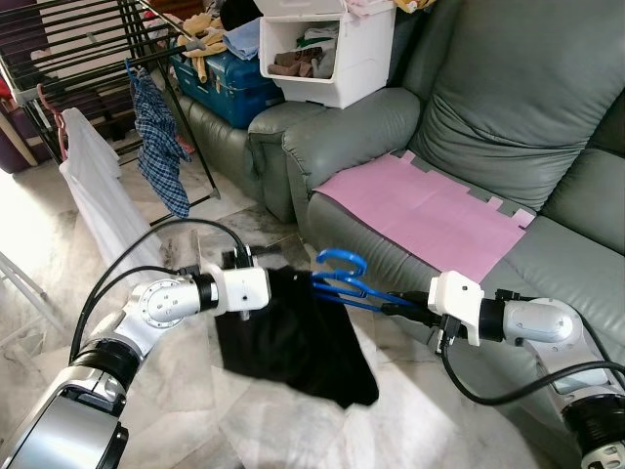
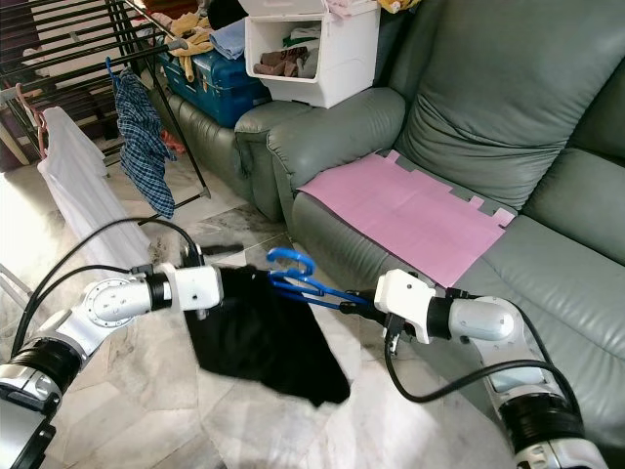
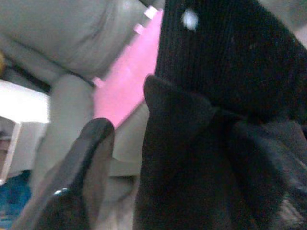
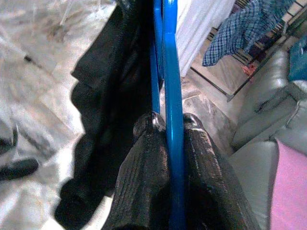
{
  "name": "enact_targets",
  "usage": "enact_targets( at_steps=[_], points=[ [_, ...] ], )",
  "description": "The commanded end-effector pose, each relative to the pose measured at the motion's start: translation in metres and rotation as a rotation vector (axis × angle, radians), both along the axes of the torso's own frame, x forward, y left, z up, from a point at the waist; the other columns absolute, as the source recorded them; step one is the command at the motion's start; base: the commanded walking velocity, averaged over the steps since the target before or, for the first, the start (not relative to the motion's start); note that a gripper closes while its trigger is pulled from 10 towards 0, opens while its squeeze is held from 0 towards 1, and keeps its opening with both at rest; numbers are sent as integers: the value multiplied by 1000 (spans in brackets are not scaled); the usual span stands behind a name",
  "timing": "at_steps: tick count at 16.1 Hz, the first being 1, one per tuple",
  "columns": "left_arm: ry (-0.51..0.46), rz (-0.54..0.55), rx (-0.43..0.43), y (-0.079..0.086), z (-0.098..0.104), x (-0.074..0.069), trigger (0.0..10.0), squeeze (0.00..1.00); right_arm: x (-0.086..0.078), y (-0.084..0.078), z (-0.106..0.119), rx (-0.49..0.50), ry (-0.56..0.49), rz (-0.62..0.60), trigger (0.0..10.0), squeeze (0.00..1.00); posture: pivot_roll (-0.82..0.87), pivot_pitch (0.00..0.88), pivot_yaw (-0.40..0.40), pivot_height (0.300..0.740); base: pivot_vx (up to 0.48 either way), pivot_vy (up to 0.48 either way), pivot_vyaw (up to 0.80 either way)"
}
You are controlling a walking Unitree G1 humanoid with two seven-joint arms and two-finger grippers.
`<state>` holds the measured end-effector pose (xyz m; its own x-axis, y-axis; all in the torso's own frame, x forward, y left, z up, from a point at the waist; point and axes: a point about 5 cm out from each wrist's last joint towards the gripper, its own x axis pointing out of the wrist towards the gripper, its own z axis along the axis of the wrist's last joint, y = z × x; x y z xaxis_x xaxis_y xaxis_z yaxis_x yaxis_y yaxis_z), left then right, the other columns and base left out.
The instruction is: Hang hanger
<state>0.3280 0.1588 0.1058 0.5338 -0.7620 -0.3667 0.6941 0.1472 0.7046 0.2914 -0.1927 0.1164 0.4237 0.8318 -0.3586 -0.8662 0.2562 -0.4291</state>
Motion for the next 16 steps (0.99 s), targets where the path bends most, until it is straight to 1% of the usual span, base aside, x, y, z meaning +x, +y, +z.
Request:
enact_targets(
  at_steps=[1, 4, 6, 8, 10, 11, 16],
  points=[
    [8, -15, 37, 2, 5, 4, 0, 0, 6, 7, 16, 2, -91, 43, 10000, 0, -166, 0, 49, 740, 0, 0, 0],
    [37, -20, 47, 2, 11, 10, 0, 0, 6, 5, 16, -21, -115, 47, 10000, 0, -170, 0, 50, 740, 0, 0, 0],
    [64, -19, 69, 4, 11, 11, 0, 0, 6, 5, 15, -23, -120, 48, 10000, 0, -173, 0, 49, 740, 0, 0, 0],
    [104, -8, 79, 9, 11, 12, 0, 0, 5, 6, 13, -28, -121, 53, 10000, 0, -173, 0, 47, 740, 0, 0, 0],
    [118, -6, 80, 11, 11, 12, 0, 0, 6, 6, 13, -29, -122, 54, 10000, 0, -172, 0, 46, 740, 0, 0, 0],
    [138, 1, 88, 14, 10, 12, 0, 0, 6, 6, 11, -31, -121, 54, 10000, 0, -171, 0, 45, 740, 0, 0, 0],
    [157, 17, 87, 17, 11, 13, 0, 0, 5, 10, 7, -17, -113, 61, 10000, 0, -170, 0, 48, 740, 0, 0, 0]
  ],
)
